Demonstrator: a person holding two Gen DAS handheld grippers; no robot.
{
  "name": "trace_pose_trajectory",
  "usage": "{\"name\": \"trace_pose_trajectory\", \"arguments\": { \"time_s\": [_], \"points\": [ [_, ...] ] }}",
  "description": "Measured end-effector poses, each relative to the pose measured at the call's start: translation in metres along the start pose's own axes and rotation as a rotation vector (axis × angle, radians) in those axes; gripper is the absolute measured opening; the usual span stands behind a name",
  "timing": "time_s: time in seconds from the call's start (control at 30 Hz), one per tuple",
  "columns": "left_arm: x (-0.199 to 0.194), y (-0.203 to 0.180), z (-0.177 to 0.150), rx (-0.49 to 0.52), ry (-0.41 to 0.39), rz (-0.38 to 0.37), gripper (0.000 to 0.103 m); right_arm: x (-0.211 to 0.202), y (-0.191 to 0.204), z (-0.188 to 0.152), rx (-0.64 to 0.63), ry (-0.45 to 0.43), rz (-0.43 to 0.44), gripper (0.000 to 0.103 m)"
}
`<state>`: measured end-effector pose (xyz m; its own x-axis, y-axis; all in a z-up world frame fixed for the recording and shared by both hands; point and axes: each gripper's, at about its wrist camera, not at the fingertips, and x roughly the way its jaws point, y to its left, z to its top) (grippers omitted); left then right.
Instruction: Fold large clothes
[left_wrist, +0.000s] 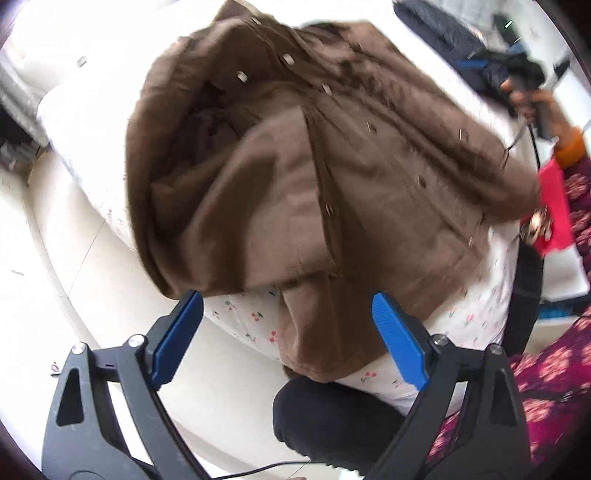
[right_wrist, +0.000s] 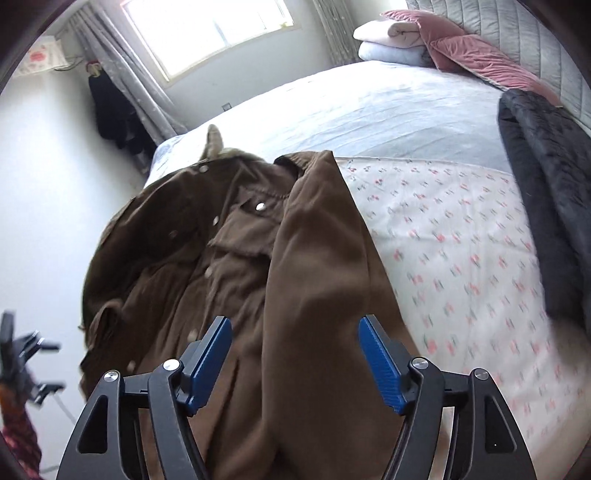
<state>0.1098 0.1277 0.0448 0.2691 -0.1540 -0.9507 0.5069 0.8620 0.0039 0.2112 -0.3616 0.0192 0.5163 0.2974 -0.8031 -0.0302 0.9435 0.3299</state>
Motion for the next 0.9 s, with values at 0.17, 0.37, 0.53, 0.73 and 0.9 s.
{"name": "trace_pose_trajectory", "arguments": {
  "time_s": [0.17, 0.37, 0.53, 0.73, 0.9],
  "points": [
    [-0.006, 0.037, 0.053, -0.08, -0.103, 0.043, 0.093, 0.058, 0.017, 0.056, -0.056, 0.005, -0.008, 0.077],
    [0.045, 0.106, 0.163, -0.221, -0.169, 0.053, 0.093, 0.122, 0.015, 0.12, -0.104, 0.02, -0.139, 0.08],
    [0.095, 0.165, 0.232, -0.396, -0.192, -0.016, 0.09, 0.165, -0.02, 0.16, 0.011, 0.033, -0.182, 0.08],
    [0.16, 0.188, 0.266, -0.626, -0.126, -0.329, 0.037, 0.209, -0.047, 0.161, 0.198, 0.098, -0.02, 0.064],
    [0.147, 0.152, 0.294, -0.511, -0.202, -0.168, 0.013, 0.163, -0.024, 0.151, 0.107, -0.051, -0.071, 0.012]
  ]
}}
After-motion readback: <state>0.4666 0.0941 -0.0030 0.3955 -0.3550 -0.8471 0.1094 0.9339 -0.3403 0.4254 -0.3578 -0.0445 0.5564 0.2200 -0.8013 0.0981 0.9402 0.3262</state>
